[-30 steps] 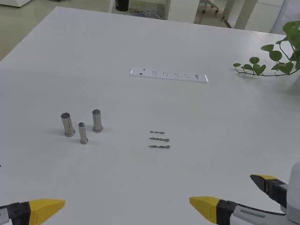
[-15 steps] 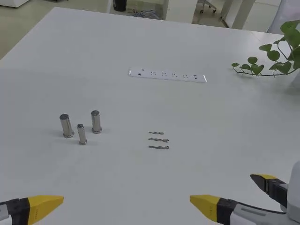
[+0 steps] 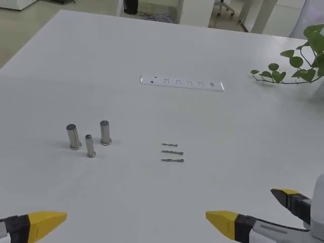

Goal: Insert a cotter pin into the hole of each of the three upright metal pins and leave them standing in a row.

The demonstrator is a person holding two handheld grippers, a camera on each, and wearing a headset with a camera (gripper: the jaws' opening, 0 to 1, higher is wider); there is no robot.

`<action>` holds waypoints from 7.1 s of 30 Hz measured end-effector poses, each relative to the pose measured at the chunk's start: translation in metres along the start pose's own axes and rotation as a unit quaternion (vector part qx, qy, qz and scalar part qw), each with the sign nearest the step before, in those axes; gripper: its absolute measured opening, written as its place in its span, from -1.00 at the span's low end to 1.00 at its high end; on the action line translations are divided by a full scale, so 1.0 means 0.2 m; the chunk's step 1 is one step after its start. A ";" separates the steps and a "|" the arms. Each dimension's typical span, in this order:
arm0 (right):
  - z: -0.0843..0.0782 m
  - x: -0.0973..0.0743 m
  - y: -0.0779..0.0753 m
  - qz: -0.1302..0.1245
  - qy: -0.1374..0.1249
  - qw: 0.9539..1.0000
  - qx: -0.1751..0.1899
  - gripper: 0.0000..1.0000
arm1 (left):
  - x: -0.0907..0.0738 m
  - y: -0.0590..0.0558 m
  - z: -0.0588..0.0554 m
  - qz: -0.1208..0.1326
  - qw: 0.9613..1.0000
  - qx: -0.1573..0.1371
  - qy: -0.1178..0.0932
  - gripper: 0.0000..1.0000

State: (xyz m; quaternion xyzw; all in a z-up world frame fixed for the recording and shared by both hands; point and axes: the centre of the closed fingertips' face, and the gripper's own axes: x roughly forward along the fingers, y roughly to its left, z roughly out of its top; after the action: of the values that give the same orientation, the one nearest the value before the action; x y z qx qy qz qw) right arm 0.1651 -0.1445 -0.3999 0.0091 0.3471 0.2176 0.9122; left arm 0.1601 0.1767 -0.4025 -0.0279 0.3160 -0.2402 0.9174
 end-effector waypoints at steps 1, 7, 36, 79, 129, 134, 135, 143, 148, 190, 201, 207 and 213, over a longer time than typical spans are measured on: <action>0.00 0.00 0.00 0.000 0.000 1.000 0.000 0.87 | 0.00 0.00 0.00 -0.001 1.000 0.000 0.000 0.86; 0.01 -0.01 0.00 -0.001 -0.003 1.000 -0.001 0.87 | 0.00 0.00 0.00 -0.001 1.000 0.000 -0.003 0.83; 0.07 -0.01 -0.01 -0.007 -0.008 1.000 -0.015 0.85 | -0.01 0.04 0.09 -0.004 1.000 0.021 -0.009 0.58; 0.06 0.00 0.00 -0.014 0.007 1.000 -0.016 0.84 | 0.29 0.30 0.19 0.071 0.997 -0.007 -0.029 0.14; 0.01 0.02 0.00 -0.017 0.030 0.999 -0.007 0.84 | 0.67 0.43 0.30 0.043 0.998 -0.023 -0.026 -0.14; -0.01 0.03 0.00 -0.018 0.034 0.999 -0.004 0.84 | 0.69 0.44 0.29 0.044 0.999 -0.022 -0.020 -0.18; -0.01 0.03 0.00 -0.019 0.034 0.999 -0.004 0.84 | 0.69 0.45 0.29 0.047 0.998 -0.026 -0.021 -0.18; -0.02 0.05 -0.02 -0.019 0.038 0.999 0.003 0.84 | 0.71 0.45 0.30 0.049 0.998 -0.028 -0.023 -0.24; -0.02 0.06 -0.01 -0.018 0.039 0.999 0.007 0.84 | 0.72 0.44 0.28 0.047 0.998 -0.025 -0.019 -0.33; -0.04 0.09 0.06 0.001 0.040 0.999 -0.014 0.97 | 0.79 0.38 0.24 0.025 0.999 0.017 -0.013 -0.77; 0.00 0.09 0.08 0.018 0.006 1.000 0.005 0.97 | 0.78 0.40 0.25 0.038 0.998 0.036 -0.026 -0.81; 0.03 0.08 0.09 0.018 -0.011 1.000 -0.005 0.97 | 0.75 0.42 0.22 0.055 0.998 0.040 -0.013 -0.82; 0.05 0.08 0.10 0.026 -0.023 0.999 -0.016 0.97 | 0.69 0.41 0.21 0.063 0.996 0.061 -0.011 -0.82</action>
State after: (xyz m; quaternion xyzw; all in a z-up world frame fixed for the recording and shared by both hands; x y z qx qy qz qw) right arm 0.1749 -0.1186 -0.3989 0.0085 0.3217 0.2464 0.9142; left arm 0.3146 0.1817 -0.4644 0.0450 0.2917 -0.2003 0.9342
